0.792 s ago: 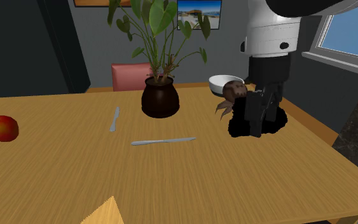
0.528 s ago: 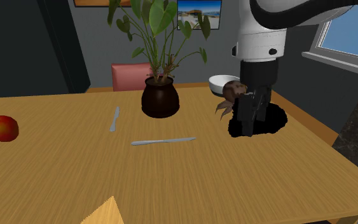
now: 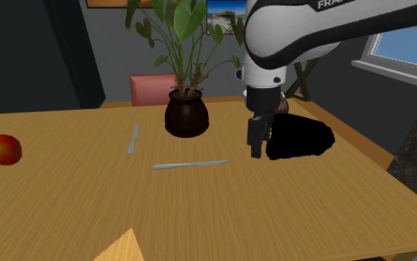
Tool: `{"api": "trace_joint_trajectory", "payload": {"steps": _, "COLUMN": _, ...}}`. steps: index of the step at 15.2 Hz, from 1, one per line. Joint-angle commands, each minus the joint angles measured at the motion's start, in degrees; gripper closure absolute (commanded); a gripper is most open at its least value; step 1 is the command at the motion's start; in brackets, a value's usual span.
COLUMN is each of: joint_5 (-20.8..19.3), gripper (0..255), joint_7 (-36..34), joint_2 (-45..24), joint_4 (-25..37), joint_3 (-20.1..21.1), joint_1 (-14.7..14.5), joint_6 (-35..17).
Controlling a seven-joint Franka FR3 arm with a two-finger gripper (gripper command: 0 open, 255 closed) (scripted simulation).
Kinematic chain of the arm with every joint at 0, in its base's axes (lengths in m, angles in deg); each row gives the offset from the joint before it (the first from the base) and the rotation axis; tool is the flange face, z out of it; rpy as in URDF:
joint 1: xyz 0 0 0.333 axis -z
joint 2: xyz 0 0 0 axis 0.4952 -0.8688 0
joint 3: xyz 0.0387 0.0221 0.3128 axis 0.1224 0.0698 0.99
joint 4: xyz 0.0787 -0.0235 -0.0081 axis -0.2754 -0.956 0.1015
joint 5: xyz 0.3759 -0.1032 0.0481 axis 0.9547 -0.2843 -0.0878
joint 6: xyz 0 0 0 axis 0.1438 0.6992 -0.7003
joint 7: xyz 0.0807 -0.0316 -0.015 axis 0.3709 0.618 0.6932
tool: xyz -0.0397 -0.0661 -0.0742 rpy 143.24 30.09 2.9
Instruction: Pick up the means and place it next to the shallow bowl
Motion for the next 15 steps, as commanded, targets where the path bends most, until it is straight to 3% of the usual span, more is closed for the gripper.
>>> {"api": "trace_joint_trajectory", "payload": {"steps": 1, "joint_5": -0.1, "gripper": 0, "joint_7": 3.2, "joint_2": -4.2, "joint_4": 1.5, "joint_3": -0.5, "joint_1": -0.7, "joint_6": -3.7}}
{"api": "trace_joint_trajectory", "payload": {"steps": 8, "joint_5": 0.8, "gripper": 0, "joint_7": 13.3, "joint_2": -17.7, "joint_4": 8.4, "joint_3": -0.9, "joint_1": -3.2, "joint_6": -13.3}}
{"api": "trace_joint_trajectory", "payload": {"steps": 15, "joint_5": 2.5, "gripper": 0, "joint_7": 22.7, "joint_2": -30.8, "joint_4": 18.0, "joint_3": 0.3, "joint_1": -5.0, "joint_6": -19.7}}
